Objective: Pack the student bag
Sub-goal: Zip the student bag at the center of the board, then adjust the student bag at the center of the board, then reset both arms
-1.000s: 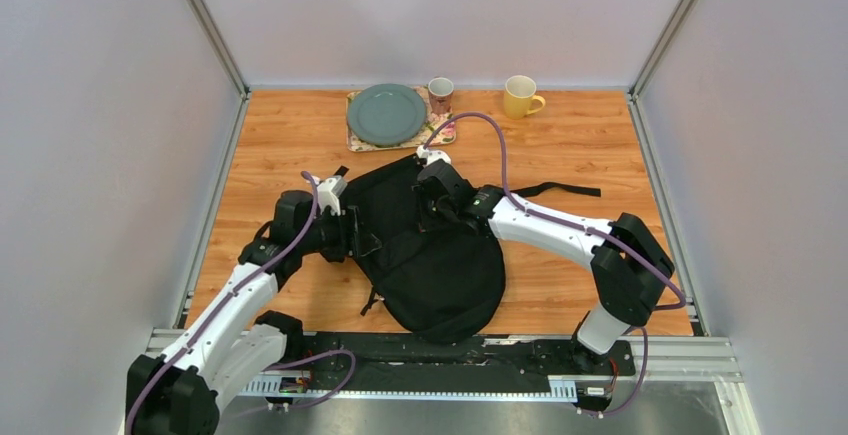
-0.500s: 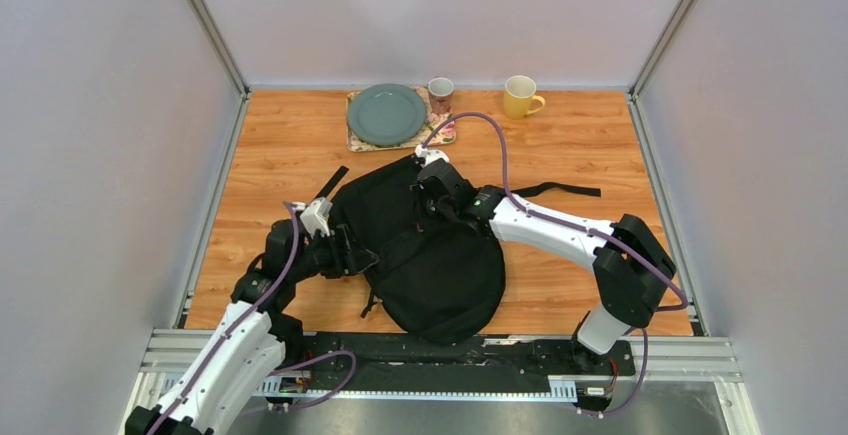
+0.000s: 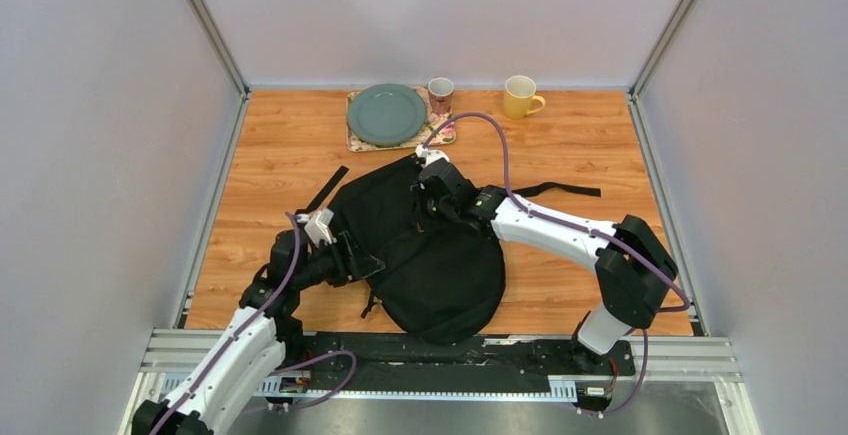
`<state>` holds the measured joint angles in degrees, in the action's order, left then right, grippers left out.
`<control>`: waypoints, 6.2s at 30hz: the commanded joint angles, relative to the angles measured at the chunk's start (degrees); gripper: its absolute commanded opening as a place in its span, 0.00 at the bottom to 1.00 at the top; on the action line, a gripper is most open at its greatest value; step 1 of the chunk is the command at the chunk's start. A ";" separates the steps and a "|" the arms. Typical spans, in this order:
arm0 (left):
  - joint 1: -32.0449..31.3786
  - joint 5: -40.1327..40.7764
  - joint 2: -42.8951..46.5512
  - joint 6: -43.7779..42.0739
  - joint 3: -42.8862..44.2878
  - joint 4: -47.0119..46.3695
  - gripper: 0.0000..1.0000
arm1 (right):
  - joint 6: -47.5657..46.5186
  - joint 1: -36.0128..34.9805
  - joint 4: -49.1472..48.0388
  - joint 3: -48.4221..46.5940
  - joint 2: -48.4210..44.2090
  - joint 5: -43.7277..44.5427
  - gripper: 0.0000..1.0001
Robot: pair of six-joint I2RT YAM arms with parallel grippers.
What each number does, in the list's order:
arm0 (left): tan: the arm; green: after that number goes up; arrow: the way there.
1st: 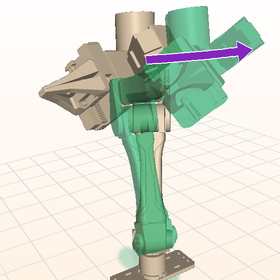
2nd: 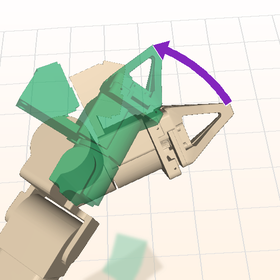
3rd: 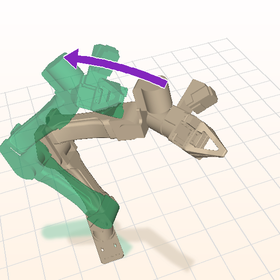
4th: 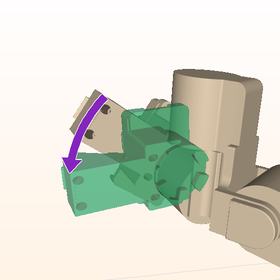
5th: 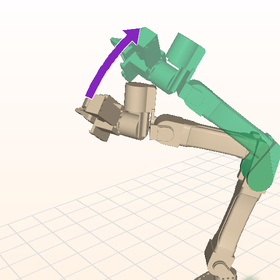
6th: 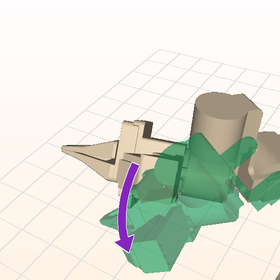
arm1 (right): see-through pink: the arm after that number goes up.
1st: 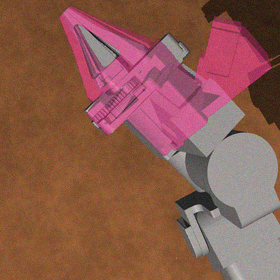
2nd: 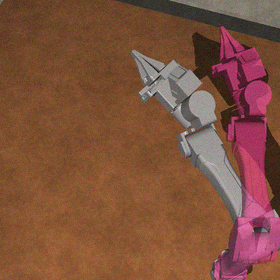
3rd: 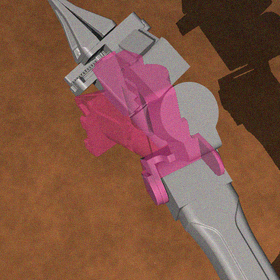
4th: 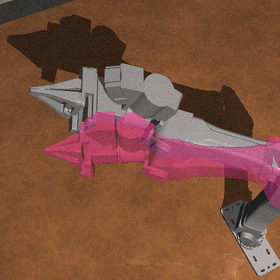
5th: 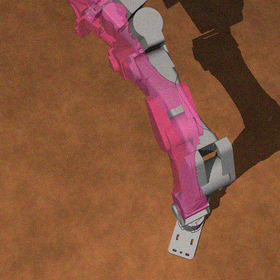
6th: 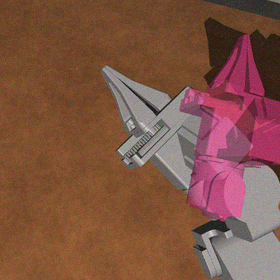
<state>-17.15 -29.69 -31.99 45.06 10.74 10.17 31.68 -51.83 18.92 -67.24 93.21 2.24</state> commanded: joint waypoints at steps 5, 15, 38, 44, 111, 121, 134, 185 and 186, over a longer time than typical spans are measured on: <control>0.27 -2.47 -2.11 3.90 -2.65 -9.82 0.37 | 0.40 0.07 -3.27 0.88 -2.77 -4.61 0.00; 0.27 0.24 -5.89 -8.55 2.78 -0.18 0.00 | 0.05 1.56 -1.25 -0.34 -3.12 2.15 0.00; 0.27 7.02 -11.08 -24.66 14.74 15.66 0.00 | -1.71 12.72 3.49 7.39 -9.45 12.26 0.00; 0.27 5.87 -11.52 -26.77 15.45 14.44 0.00 | -0.83 13.07 2.62 9.94 -10.41 12.44 0.00; -6.32 -6.00 -47.64 -13.94 30.65 -6.40 0.31 | 19.04 21.07 -11.28 37.10 -28.08 -7.61 0.27; -6.32 2.62 -33.59 -13.51 18.27 -4.38 0.40 | 12.35 25.46 -4.43 29.80 -26.41 -8.40 0.36; -6.23 12.54 -16.37 -17.19 15.45 7.57 0.75 | 5.94 28.63 5.60 27.25 -36.07 -2.59 0.49; 1.50 39.62 -5.81 -29.33 19.58 18.22 0.88 | -4.70 28.10 12.72 15.83 -43.73 9.10 0.93; 1.50 40.84 -5.46 -29.15 19.41 18.21 0.88 | -4.70 28.02 12.98 15.65 -43.38 8.92 0.94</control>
<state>-15.97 7.99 -38.85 16.97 29.30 28.97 27.57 -23.55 34.37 -49.15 48.45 10.96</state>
